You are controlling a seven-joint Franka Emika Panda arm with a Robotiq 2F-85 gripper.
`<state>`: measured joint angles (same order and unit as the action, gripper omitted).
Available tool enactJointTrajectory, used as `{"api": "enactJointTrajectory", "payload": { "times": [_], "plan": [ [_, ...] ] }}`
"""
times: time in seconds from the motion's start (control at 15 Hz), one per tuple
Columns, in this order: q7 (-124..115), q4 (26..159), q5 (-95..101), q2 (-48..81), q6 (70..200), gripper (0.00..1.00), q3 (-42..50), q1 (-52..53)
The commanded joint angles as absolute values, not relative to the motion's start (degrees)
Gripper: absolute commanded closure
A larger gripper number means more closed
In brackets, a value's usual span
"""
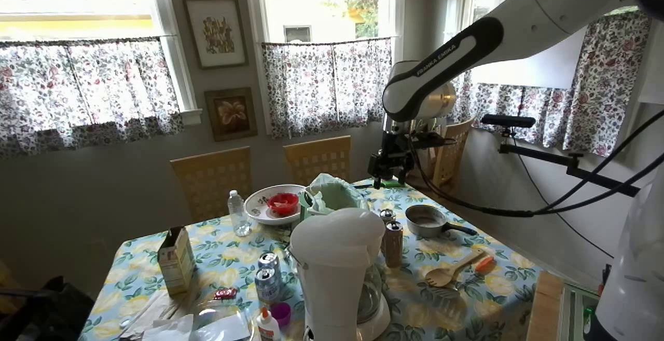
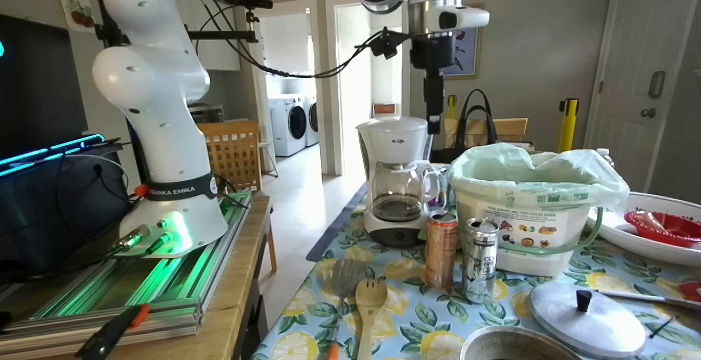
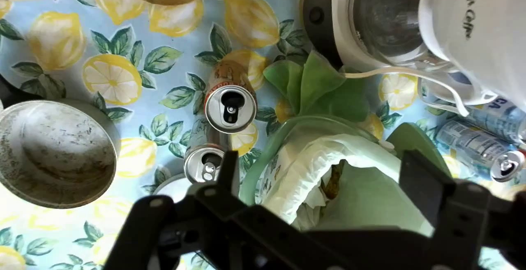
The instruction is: Put both cans into the bin
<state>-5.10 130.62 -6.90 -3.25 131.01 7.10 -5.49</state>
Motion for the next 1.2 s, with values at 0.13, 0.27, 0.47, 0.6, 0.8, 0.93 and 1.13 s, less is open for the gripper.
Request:
{"api": "enactJointTrajectory", "payload": {
  "times": [0.13, 0.27, 0.47, 0.6, 0.8, 0.93, 1.13],
  "plan": [
    [-1.7, 127.8, -8.7, 3.8, 132.6, 0.00, 7.7, -6.9],
    [-1.6, 127.5, -8.8, 5.5, 133.8, 0.00, 7.9, -7.4],
    [-1.5, 126.9, -9.0, 7.8, 134.7, 0.00, 7.8, -8.1],
    [-3.6, 128.5, -6.8, 5.9, 134.2, 0.00, 7.7, -7.8],
    [-3.6, 128.5, -6.8, 5.8, 134.2, 0.00, 7.7, -7.8],
    [-3.0, 128.4, -6.5, 6.2, 135.0, 0.00, 7.7, -7.8],
    [-3.2, 128.4, -5.9, 8.5, 137.3, 0.00, 7.8, -7.8]
  ]
}}
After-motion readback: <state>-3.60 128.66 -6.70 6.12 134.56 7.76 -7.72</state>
